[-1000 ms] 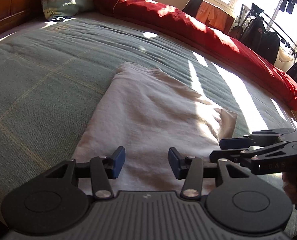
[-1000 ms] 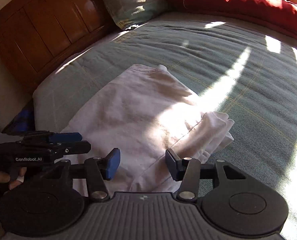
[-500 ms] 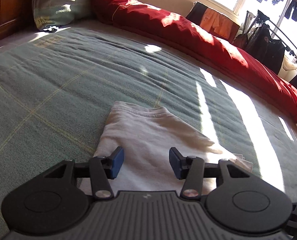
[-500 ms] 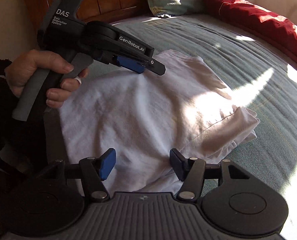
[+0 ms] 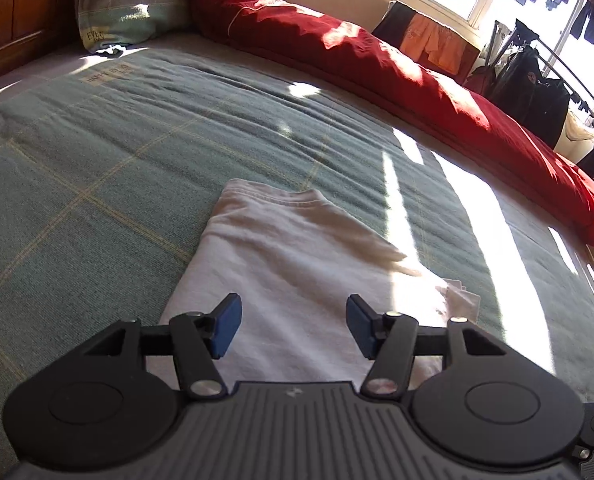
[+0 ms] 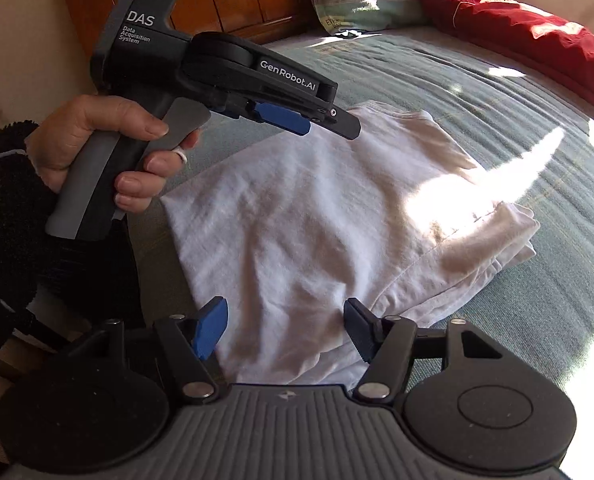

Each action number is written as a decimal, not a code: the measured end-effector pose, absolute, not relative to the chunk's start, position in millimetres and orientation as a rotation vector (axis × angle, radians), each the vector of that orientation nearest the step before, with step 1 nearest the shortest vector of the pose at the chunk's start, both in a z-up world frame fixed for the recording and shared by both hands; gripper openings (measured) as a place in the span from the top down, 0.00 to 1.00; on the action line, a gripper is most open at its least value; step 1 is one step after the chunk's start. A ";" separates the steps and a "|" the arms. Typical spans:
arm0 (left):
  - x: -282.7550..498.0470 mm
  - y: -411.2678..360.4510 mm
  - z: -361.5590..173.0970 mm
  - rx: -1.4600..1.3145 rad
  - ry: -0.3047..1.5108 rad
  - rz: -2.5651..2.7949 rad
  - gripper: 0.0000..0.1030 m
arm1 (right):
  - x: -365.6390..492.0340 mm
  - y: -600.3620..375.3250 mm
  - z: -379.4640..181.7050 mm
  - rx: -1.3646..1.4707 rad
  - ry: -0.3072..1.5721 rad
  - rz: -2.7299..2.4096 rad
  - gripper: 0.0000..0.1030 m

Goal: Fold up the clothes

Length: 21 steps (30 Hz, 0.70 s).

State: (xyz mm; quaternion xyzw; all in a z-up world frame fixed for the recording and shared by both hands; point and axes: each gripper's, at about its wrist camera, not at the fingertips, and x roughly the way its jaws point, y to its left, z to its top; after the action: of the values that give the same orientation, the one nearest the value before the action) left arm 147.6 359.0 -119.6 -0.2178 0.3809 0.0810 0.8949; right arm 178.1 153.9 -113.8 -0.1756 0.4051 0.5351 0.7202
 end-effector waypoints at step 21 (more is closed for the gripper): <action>107.2 354.1 -128.4 -0.459 0.761 0.335 0.30 | 165.6 145.1 -115.2 -0.398 0.952 1.173 0.29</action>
State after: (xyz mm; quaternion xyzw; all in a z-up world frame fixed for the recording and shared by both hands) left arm 107.2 354.1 -128.4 -0.2208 0.3664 0.1614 0.8894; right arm 165.6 145.1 -115.2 -0.1793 0.4291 0.5286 0.7102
